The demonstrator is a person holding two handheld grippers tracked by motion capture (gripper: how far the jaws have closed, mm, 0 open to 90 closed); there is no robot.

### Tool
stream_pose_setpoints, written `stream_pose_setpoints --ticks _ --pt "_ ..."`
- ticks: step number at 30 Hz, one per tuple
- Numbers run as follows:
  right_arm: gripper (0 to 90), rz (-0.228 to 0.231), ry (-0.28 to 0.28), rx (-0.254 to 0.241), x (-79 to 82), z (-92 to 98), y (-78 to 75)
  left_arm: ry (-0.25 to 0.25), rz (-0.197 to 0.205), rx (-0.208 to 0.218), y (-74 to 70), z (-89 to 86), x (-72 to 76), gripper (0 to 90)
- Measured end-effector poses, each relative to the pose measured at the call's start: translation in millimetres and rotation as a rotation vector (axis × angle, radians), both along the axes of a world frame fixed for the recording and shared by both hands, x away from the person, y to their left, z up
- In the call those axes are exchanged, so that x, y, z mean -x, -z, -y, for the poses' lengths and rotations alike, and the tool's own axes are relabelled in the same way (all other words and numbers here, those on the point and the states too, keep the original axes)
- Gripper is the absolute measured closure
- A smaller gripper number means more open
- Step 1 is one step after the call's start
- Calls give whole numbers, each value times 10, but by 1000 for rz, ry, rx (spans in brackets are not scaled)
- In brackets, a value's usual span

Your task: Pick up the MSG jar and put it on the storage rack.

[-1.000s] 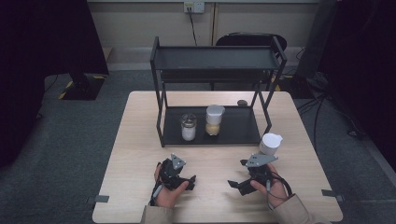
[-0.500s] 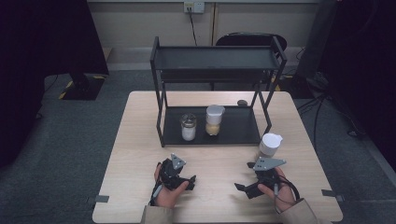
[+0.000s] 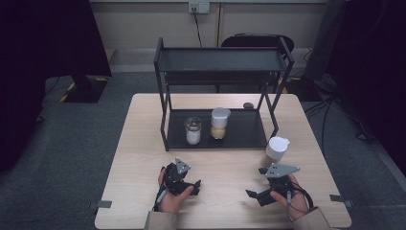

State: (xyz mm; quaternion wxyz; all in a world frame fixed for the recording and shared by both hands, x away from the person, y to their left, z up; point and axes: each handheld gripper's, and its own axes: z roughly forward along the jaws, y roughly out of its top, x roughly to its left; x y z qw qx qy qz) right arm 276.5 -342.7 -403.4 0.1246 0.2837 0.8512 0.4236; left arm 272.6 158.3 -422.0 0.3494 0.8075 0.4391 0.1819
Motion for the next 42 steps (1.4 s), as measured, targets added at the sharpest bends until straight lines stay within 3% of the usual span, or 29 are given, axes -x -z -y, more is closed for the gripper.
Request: stream_pose_setpoints --ticks 18,42 --pt "13 -3 40 -5 91 215 35 0 0 0 0 0 0 0" --pt "14 8 64 49 147 388 103 0 0 0 0 0 0 0"
